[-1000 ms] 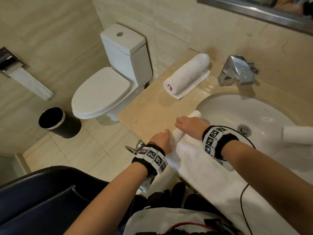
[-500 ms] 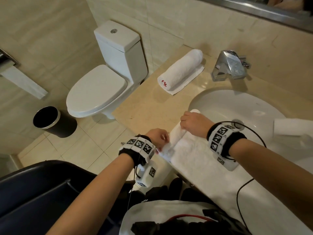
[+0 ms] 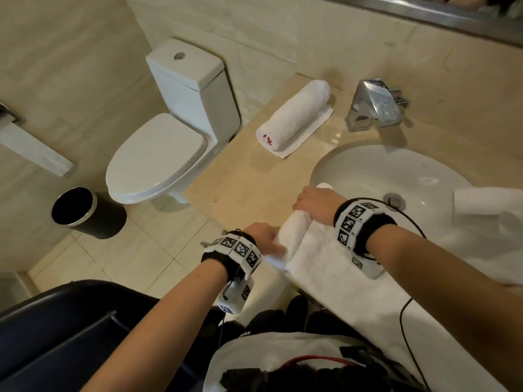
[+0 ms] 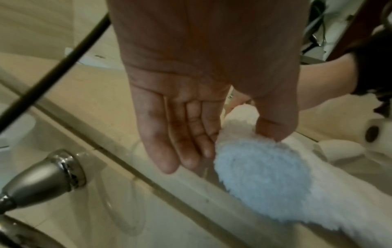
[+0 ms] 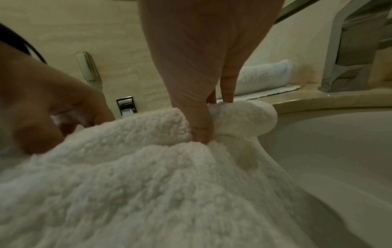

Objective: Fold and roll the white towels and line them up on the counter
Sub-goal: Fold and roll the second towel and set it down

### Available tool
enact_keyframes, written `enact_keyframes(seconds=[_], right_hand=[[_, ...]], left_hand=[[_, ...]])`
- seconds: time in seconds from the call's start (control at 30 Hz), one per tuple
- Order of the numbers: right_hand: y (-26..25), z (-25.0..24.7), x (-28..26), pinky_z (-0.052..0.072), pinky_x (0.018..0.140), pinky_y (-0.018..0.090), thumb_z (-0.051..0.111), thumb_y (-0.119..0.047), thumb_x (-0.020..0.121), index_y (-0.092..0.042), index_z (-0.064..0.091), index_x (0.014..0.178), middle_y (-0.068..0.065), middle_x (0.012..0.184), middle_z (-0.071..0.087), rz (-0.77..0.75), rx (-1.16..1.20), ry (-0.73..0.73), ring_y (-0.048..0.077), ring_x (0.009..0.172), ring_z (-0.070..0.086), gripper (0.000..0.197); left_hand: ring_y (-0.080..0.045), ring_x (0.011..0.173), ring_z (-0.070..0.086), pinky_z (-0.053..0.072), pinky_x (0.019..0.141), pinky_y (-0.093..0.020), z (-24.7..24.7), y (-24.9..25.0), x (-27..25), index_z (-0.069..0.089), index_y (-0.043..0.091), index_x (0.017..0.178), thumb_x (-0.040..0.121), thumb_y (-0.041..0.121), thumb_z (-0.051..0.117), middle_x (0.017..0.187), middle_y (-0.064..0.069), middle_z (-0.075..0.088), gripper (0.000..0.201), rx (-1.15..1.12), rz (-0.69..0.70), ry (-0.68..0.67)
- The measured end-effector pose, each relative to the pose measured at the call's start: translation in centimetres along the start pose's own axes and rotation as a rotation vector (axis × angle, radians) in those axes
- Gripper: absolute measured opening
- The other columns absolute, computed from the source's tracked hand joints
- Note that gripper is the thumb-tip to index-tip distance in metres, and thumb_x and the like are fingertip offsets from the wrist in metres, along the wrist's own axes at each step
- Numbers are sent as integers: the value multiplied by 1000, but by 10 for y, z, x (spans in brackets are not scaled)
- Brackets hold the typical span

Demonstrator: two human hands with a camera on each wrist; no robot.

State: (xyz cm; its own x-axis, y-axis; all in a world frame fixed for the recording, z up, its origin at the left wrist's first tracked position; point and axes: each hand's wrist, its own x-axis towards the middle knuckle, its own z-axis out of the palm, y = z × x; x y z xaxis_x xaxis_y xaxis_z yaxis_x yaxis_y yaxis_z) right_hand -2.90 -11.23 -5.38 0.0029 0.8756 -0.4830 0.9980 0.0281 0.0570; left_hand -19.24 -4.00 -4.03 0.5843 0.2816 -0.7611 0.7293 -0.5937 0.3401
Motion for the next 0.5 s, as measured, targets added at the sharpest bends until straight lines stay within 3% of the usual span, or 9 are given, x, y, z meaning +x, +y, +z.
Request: enact_keyframes(seconds=[0.07,0.13,0.23,0.4,0.5], right_hand=[[1,0,0,45,92,37,44,0,90,-14,50,126,4,125,51,-5,-12,21,23,120,41,39],[3,1,2,47,89,38,46,1,89,-12,49,123,5,123,50,4,-33,75,24,118,41,37],[1,2,9,49,86,39,45,2,88,-8,46,124,8,123,46,43,-22,129,26,118,38,37],[-1,4,17,50,82,39,44,9,85,-8,43,129,10,126,43,25,-19,159,28,118,37,47],[6,4,13,53,67,36,55,13,75,-8,51,123,9,119,49,-21,-32,232,27,111,46,52]], left_hand=[[-20,86,59,52,74,-29,0,2,-1,54,21,121,86,31,57,99,-4,63,37,-14,-9,-10],[-21,74,62,55,66,-29,-2,3,-3,53,17,119,88,25,54,88,-4,62,32,-89,-27,-7],[-26,67,62,57,67,-35,-9,-3,-3,50,12,113,88,23,53,80,-3,57,27,-117,-58,29],[-24,79,54,48,73,-31,-14,-8,2,49,11,114,90,28,51,104,-12,60,29,-26,-114,51],[-20,79,55,44,70,-27,-10,-2,8,55,13,105,90,38,48,91,-4,59,30,149,-104,54]])
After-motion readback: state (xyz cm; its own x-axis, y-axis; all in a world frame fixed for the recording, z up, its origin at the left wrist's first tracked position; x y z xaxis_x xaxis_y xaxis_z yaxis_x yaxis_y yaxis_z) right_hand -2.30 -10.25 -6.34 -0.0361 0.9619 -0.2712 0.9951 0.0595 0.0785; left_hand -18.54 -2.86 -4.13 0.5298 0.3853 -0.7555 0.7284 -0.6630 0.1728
